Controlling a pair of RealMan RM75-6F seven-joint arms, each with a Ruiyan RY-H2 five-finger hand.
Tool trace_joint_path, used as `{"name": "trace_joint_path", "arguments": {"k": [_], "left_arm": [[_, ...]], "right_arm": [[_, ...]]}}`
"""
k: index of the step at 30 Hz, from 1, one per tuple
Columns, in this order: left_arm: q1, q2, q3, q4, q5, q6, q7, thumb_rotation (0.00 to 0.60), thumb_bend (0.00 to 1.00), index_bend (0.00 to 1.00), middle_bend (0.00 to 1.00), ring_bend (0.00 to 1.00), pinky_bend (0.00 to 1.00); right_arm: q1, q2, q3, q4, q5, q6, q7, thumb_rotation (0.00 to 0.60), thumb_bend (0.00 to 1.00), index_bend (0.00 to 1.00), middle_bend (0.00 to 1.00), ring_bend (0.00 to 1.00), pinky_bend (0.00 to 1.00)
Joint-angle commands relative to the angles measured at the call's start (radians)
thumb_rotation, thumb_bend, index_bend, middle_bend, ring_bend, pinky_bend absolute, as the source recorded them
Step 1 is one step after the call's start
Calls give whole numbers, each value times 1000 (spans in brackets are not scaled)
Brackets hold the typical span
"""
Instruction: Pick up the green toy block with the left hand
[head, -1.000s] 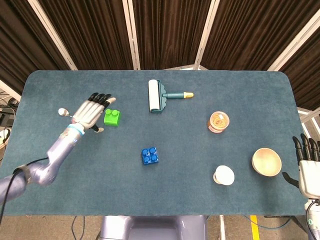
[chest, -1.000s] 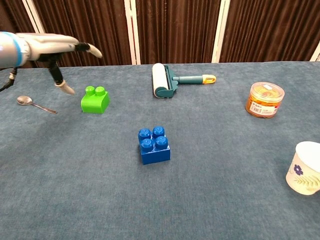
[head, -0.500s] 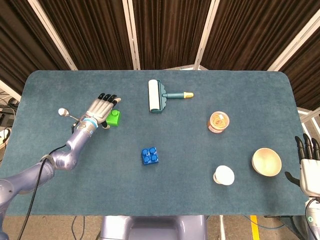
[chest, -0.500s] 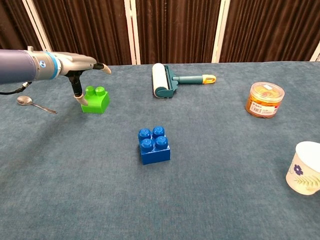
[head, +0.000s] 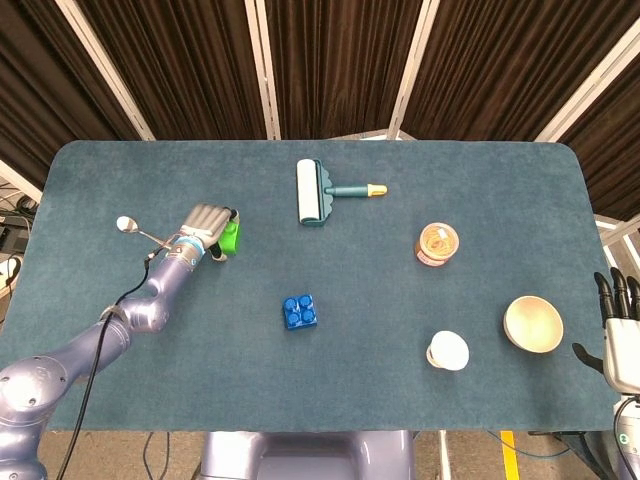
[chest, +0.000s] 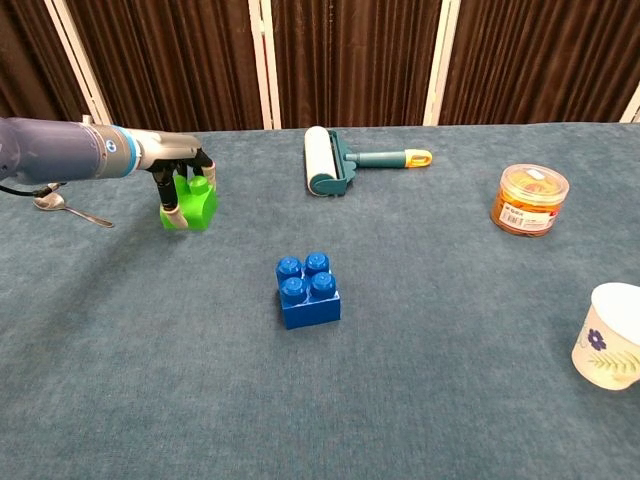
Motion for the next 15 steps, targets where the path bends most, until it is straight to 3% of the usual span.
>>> {"name": "trace_joint_path", "arguments": {"k": [1, 8, 15], "left_arm": [[-7, -14, 5, 20, -9, -4, -10, 600, 142, 427, 376, 410, 385], [0, 35, -17, -87, 21, 64, -50, 600, 153, 451, 394, 424, 397], [47, 198, -32, -431, 152, 164, -103, 600, 155, 455, 394, 422, 397]], "right_arm": [[-1, 2, 0, -1, 1, 2, 3, 600, 0, 0, 0, 0, 0], [-5, 8, -2, -5, -3, 7, 14, 600, 0, 0, 0, 0, 0], [-5, 13, -5, -12, -9, 7, 23, 600, 0, 0, 0, 0, 0]]}}
